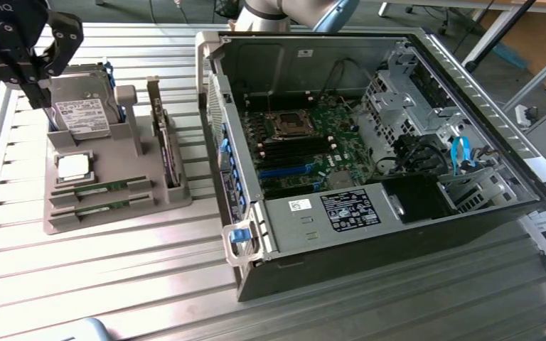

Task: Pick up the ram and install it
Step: 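Pick up the ram and move it above insertion slot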

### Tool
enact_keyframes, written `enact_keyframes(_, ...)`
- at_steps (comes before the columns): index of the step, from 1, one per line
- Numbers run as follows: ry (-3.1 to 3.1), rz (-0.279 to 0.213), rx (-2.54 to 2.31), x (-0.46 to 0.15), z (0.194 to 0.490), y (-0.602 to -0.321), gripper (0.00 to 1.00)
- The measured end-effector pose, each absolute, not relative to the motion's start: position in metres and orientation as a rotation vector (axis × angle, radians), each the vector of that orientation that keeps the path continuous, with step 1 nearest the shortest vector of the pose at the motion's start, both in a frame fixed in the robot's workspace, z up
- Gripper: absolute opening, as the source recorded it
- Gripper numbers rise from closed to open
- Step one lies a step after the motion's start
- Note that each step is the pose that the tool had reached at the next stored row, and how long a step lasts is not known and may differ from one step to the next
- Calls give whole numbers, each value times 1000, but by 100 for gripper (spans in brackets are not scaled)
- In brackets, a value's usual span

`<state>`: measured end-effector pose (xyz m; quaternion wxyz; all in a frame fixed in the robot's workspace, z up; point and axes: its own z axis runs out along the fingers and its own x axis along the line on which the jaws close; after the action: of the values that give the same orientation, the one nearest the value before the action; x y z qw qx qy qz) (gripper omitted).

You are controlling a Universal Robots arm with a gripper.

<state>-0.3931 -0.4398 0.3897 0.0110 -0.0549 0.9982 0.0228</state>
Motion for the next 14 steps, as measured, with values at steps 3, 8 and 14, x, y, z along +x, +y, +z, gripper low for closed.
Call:
enact_keyframes(3, 3113, 71, -203, -393, 390, -440, 11)
enact_keyframes(8, 3109, 72, -263, -393, 390, -440, 11)
enact_keyframes(14, 3103, 72, -333, -393, 390, -440, 11)
